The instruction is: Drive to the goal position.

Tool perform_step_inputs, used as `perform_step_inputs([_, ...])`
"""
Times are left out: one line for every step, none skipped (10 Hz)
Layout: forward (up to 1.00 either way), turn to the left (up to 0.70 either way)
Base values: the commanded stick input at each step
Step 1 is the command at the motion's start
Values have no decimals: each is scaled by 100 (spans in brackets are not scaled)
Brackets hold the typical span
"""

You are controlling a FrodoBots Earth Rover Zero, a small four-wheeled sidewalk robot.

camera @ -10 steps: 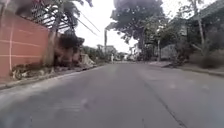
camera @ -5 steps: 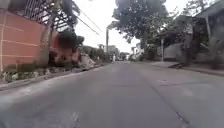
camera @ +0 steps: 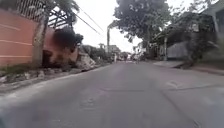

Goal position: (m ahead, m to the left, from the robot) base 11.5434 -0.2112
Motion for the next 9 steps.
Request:
perform_step_inputs([100,2])
perform_step_inputs([100,2])
perform_step_inputs([100,2])
perform_step_inputs([100,2])
perform_step_inputs([100,2])
perform_step_inputs([100,2])
perform_step_inputs([100,2])
perform_step_inputs([100,-28])
perform_step_inputs([100,-38])
